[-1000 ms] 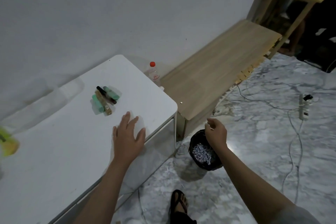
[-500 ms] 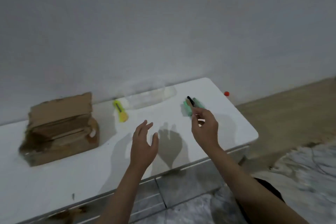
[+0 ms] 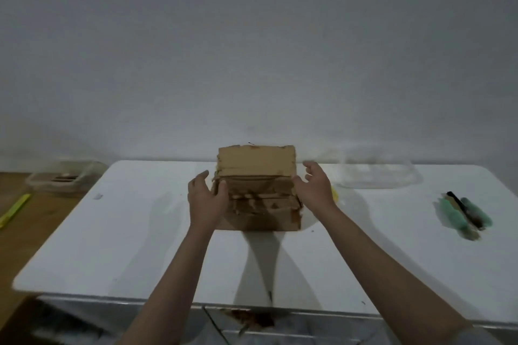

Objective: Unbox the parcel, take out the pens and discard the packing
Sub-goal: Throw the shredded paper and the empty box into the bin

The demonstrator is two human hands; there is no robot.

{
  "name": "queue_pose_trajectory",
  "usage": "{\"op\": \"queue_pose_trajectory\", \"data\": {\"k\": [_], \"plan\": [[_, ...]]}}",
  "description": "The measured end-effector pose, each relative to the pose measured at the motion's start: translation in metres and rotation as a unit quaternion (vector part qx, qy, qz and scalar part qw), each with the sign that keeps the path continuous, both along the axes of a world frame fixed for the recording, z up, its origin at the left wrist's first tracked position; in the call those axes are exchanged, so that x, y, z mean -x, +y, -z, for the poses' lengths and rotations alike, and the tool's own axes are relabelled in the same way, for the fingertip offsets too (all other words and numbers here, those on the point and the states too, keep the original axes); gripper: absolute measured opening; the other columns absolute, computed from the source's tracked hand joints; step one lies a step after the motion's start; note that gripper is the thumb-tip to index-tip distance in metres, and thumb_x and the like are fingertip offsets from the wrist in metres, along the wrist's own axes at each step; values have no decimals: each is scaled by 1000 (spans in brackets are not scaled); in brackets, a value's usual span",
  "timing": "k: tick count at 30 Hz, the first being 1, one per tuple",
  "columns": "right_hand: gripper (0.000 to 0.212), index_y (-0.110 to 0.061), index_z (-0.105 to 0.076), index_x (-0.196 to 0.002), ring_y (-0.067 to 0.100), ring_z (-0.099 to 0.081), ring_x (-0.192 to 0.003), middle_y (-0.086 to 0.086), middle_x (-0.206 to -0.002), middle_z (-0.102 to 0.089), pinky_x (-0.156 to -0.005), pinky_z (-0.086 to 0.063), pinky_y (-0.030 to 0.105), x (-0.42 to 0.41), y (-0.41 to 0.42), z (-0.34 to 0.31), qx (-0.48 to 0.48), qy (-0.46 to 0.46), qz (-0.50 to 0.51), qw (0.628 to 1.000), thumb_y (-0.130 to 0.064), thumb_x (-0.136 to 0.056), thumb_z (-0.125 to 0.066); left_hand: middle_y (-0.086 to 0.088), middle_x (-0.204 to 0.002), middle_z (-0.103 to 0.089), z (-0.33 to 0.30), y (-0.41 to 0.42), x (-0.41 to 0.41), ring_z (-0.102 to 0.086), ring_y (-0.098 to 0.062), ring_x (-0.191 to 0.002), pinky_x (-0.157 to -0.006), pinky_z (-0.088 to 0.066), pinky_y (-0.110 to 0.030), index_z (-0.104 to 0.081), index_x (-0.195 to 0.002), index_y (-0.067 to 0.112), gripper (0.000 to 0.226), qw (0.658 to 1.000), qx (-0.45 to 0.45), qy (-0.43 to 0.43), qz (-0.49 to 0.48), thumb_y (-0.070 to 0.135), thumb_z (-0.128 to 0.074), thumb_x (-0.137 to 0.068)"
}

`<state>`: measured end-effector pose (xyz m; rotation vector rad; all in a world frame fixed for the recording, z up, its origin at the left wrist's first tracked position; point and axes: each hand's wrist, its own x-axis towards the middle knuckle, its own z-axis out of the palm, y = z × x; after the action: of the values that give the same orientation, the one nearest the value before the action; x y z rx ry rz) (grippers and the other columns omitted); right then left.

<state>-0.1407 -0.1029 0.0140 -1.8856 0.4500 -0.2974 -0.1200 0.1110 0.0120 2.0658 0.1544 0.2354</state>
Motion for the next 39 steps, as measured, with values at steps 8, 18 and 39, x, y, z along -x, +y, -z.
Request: {"op": "queue_pose_trajectory", "data": {"k": [8, 18, 39], "plan": [[58, -18, -35, -140, 25, -46, -126, 4, -140, -47, -101, -41, 38, -42, 25, 6, -88, 88, 3, 992, -31, -89, -60, -10, -154, -25, 1, 10, -48, -32, -32, -137, -97, -36, -38, -8, -150, 13, 77, 967, 119, 206, 94, 46, -47, -93], [73, -17, -17, -149, 23, -33, -138, 1, -151, -34, -102, -31, 34, -40, 17, 15, -203, 71, 7, 977, -32, -91, -59, -1, -142, -47, 9, 28, -63, -48, -25, -124, -100, -43, -46, -37, -140, 26, 95, 940, 192, 245, 137, 86, -44, -68], [62, -40, -29, -143, -1, -33, -127, -20, -143, -36, -100, -28, 22, 18, 19, 60, -10, 41, -65, 997, -30, -90, -60, -10, -132, -54, 73, 24, -24, -50, -31, -118, -96, -43, -42, -31, -145, 27, 52, 984, -51, 73, 156, 24, -46, -95]]}}
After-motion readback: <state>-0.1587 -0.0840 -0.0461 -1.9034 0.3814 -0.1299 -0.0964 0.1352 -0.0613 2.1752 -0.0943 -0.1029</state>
